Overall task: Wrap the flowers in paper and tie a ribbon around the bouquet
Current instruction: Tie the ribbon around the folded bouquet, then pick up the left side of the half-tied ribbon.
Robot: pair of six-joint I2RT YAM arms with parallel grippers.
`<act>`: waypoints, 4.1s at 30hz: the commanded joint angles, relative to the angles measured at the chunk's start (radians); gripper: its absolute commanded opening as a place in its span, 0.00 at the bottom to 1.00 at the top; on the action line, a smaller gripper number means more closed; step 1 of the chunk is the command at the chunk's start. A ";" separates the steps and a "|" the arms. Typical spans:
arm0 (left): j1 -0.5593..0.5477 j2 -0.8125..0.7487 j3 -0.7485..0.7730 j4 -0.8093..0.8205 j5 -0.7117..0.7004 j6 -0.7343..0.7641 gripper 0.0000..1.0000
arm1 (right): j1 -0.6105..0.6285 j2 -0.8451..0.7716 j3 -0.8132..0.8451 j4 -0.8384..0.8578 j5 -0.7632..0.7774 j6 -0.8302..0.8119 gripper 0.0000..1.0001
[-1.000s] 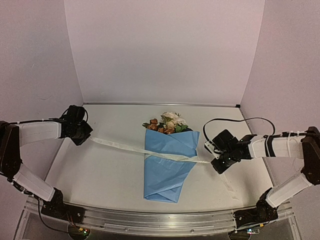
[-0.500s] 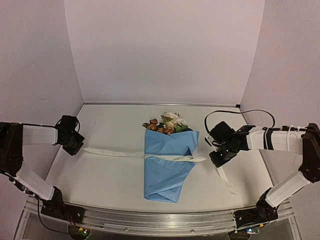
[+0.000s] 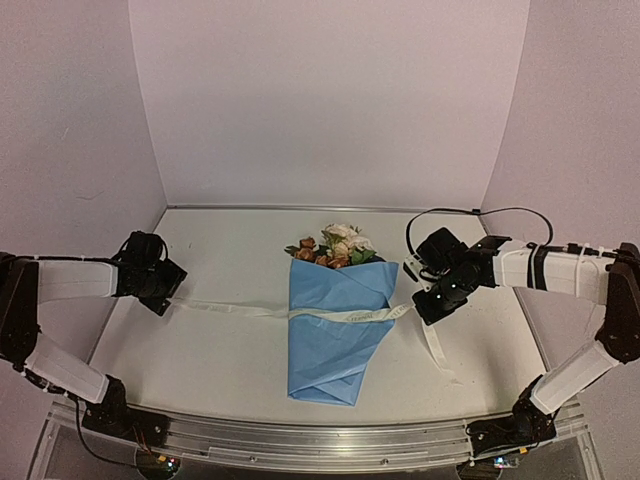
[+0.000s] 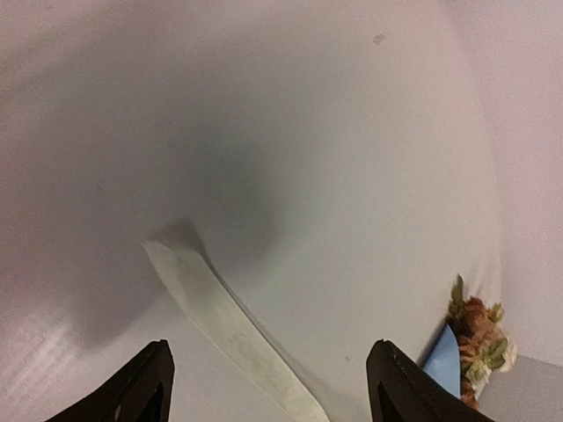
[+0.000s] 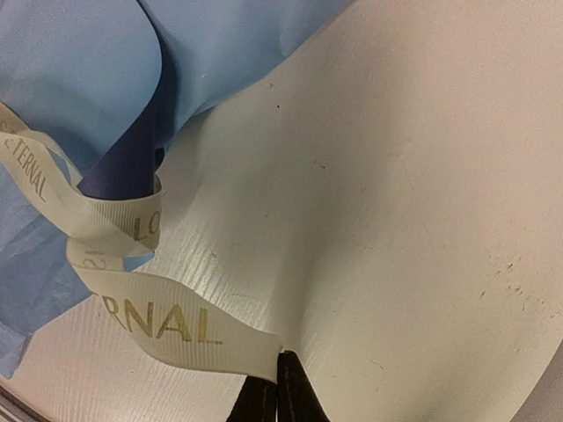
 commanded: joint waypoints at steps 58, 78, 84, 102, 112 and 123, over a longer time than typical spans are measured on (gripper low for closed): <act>-0.137 0.117 -0.139 0.227 0.094 -0.162 0.00 | -0.159 -0.063 -0.115 -0.054 0.328 0.304 0.00; 0.448 0.037 -0.176 0.175 0.342 0.046 0.00 | -0.428 -0.273 -0.331 -0.087 0.270 0.469 0.00; 0.504 0.057 -0.161 0.172 0.377 0.066 0.00 | -0.505 -0.323 -0.374 -0.108 0.236 0.495 0.00; 0.581 0.063 -0.088 0.104 0.406 0.149 0.00 | -0.565 -0.407 -0.356 -0.218 0.213 0.471 0.00; 0.573 0.117 -0.055 0.147 0.447 0.152 0.00 | -0.567 -0.392 -0.336 -0.249 0.141 0.464 0.00; 0.362 0.012 0.075 0.043 0.542 0.271 0.00 | -0.452 -0.373 -0.300 -0.250 0.048 0.389 0.37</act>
